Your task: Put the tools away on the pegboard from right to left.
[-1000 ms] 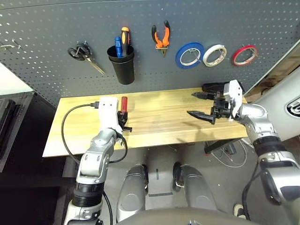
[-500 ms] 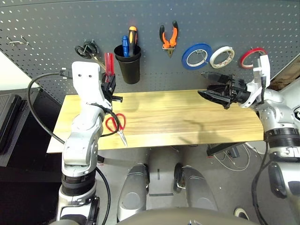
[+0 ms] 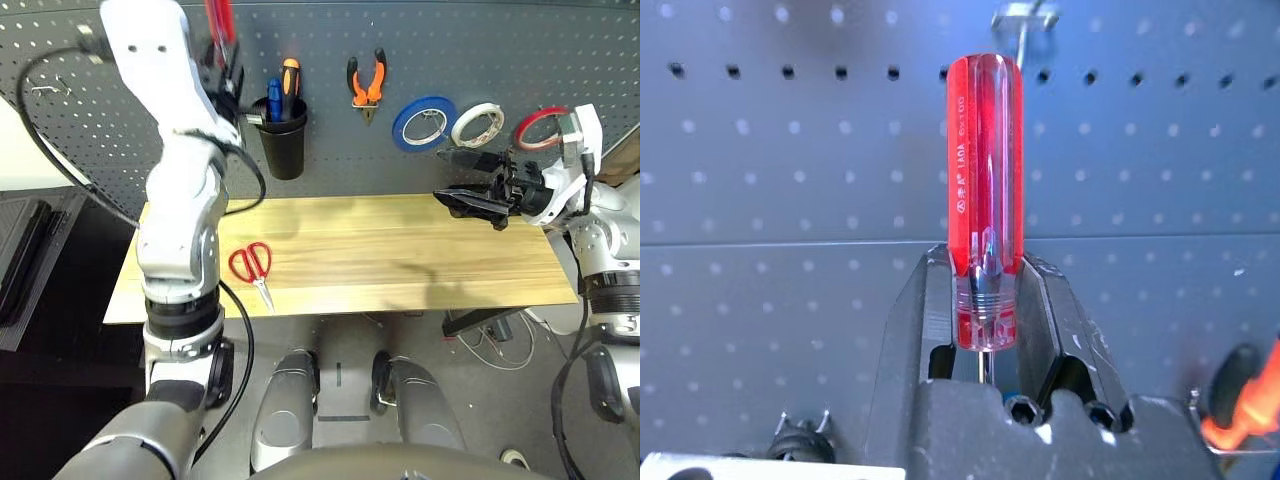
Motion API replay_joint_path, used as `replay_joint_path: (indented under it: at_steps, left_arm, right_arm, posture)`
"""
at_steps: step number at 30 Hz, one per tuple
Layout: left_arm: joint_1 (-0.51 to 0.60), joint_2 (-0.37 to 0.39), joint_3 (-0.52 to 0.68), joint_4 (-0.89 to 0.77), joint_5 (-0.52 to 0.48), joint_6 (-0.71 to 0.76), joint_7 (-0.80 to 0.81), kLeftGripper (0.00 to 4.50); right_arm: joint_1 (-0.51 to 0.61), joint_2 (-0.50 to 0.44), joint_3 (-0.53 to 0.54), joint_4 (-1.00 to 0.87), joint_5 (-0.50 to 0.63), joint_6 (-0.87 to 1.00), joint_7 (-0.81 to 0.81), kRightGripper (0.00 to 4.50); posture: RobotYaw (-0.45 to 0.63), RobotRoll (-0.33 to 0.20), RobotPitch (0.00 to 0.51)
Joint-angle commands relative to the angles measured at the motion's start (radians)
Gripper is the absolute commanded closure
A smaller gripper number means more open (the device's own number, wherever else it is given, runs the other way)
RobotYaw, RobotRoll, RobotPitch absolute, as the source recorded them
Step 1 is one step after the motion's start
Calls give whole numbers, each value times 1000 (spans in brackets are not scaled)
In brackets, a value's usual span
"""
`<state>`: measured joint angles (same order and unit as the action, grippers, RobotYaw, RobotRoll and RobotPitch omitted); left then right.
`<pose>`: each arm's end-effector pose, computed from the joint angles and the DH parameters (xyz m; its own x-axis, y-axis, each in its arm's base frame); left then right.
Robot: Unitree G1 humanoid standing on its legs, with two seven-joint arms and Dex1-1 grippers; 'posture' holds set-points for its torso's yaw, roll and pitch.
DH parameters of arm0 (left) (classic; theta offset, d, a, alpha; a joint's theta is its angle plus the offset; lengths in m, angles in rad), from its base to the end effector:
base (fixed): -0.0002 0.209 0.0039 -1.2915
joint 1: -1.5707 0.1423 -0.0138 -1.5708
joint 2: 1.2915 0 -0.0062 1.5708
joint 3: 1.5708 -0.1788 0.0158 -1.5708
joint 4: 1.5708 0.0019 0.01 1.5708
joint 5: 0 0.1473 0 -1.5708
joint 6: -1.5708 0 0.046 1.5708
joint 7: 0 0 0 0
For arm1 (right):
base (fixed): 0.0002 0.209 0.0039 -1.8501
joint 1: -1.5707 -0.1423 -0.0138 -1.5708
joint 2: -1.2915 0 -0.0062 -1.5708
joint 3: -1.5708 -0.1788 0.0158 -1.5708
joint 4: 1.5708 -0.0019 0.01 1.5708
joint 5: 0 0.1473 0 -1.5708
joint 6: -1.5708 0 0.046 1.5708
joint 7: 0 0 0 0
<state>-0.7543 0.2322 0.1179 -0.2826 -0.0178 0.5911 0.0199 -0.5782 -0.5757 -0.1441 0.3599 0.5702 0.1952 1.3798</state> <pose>0.2721 0.1570 0.2644 0.9004 -0.0130 0.4349 -0.0561 0.9877 0.1458 0.3016 -0.2695 0.1699 0.3076 0.9426 0.1298 -0.9419 0.3210 -0.0989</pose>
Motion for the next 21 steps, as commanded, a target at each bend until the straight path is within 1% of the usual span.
replay_joint_path:
  at_steps: [1,4,6,8,11,15,18,20,21]
  left_arm:
    - [-55,15,35,75,5,-75,14,3667]
    - [-87,13,55,130,-3,-118,21,3667]
    - [-131,6,58,199,-7,-166,28,3667]
    - [-166,-14,64,256,-17,-200,39,3667]
    - [-192,-56,62,296,-31,-224,58,3667]
    - [-196,-102,51,332,-33,-252,71,3667]
    - [-177,-131,39,361,-27,-286,79,3667]
    - [-165,-141,33,370,-23,-303,80,3667]
    - [-144,-134,16,391,-5,-332,69,3667]
  right_arm:
    - [14,-14,-23,0,2,-5,-4,0]
    - [21,-13,-26,-1,-3,-9,-10,0]
    - [35,-13,-23,-1,-11,-20,-6,0]
    - [41,-13,-23,-3,-13,-24,-6,0]
    - [44,-14,-24,-2,-13,-28,-6,0]
    - [50,-12,-24,-8,-14,-30,-12,0]
    - [59,-9,-22,-20,-12,-27,-19,0]
    - [64,-9,-23,-27,-9,-26,-20,0]
    - [66,-6,-23,-31,-8,-27,-25,0]
  posture:
    - [62,0,66]
    - [62,0,66]
    - [62,0,66]
    - [48,0,62]
    - [36,0,62]
    - [28,0,63]
    - [24,0,64]
    - [19,0,65]
    - [12,0,63]
